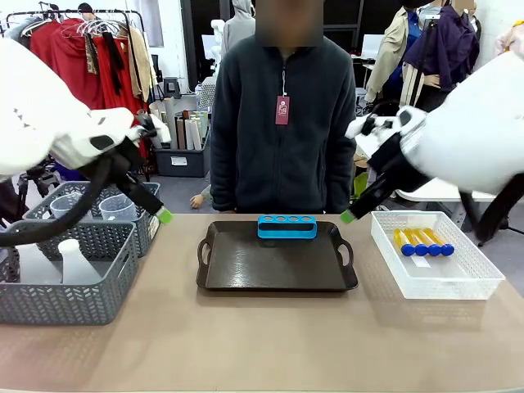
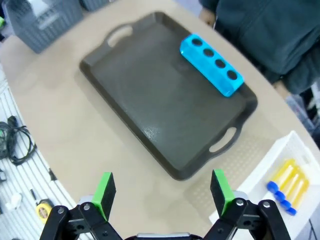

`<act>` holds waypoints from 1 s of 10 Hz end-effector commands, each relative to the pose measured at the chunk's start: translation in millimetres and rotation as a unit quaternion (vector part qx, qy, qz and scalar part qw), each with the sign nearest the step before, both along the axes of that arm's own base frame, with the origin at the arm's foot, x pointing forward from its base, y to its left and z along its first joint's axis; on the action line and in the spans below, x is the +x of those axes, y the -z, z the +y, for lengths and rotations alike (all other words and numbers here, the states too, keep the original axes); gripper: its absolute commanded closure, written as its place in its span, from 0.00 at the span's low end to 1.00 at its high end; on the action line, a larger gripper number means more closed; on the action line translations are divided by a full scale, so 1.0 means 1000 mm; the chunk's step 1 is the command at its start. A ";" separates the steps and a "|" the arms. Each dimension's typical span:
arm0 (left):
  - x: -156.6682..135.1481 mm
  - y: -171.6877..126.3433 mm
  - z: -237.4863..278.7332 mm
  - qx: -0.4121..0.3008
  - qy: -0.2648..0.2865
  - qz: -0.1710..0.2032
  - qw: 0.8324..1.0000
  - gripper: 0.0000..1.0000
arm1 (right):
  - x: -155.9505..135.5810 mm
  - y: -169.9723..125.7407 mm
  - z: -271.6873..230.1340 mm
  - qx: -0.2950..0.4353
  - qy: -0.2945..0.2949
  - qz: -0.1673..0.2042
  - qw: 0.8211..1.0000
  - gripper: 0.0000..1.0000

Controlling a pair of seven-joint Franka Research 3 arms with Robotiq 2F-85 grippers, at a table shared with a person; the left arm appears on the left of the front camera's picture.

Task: Prepare the laboratory tools.
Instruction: Pick up one Large Measuring Cup and place it on the Handle tray.

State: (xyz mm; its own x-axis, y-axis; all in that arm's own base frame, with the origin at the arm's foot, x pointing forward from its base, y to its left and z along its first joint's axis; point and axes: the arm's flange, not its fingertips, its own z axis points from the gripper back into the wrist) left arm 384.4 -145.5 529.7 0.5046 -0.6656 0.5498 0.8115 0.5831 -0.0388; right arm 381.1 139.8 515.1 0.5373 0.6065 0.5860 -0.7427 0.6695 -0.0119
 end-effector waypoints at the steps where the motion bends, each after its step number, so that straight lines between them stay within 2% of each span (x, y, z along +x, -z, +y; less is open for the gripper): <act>1: 0.000 -0.015 0.022 -0.013 0.016 -0.025 0.999 0.00 | 0.011 -0.016 -0.035 0.043 -0.032 0.012 0.999 0.00; 2: 0.002 -0.022 0.034 -0.021 0.032 -0.049 0.998 0.00 | 0.016 -0.026 -0.054 0.068 -0.029 -0.002 0.997 0.00; 4: 0.007 -0.031 0.049 -0.024 0.016 -0.056 0.998 0.00 | 0.020 -0.038 -0.079 0.087 -0.011 -0.023 0.996 0.00; 5: 0.007 -0.034 0.050 -0.027 0.009 -0.072 0.997 0.00 | 0.021 -0.040 -0.086 0.089 -0.002 -0.035 0.995 0.00; 6: 0.001 -0.033 0.043 -0.015 0.009 -0.054 0.998 0.00 | 0.014 -0.033 -0.078 0.069 0.009 -0.067 0.995 0.00; 7: 0.001 -0.033 0.043 -0.015 0.009 -0.054 0.998 0.00 | 0.016 -0.043 -0.084 0.079 0.005 -0.022 0.997 0.00; 10: 0.001 -0.034 0.044 -0.012 0.010 -0.058 0.998 0.00 | 0.016 -0.042 -0.086 0.072 0.011 -0.030 0.997 0.00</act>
State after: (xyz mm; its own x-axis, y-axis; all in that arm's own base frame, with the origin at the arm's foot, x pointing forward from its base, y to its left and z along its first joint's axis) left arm 385.2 -103.5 563.5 0.4217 -0.6638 0.6177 0.8242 0.5646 0.0441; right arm 395.6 55.3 557.1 0.5138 0.5097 0.6901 -0.7305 0.6818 0.0403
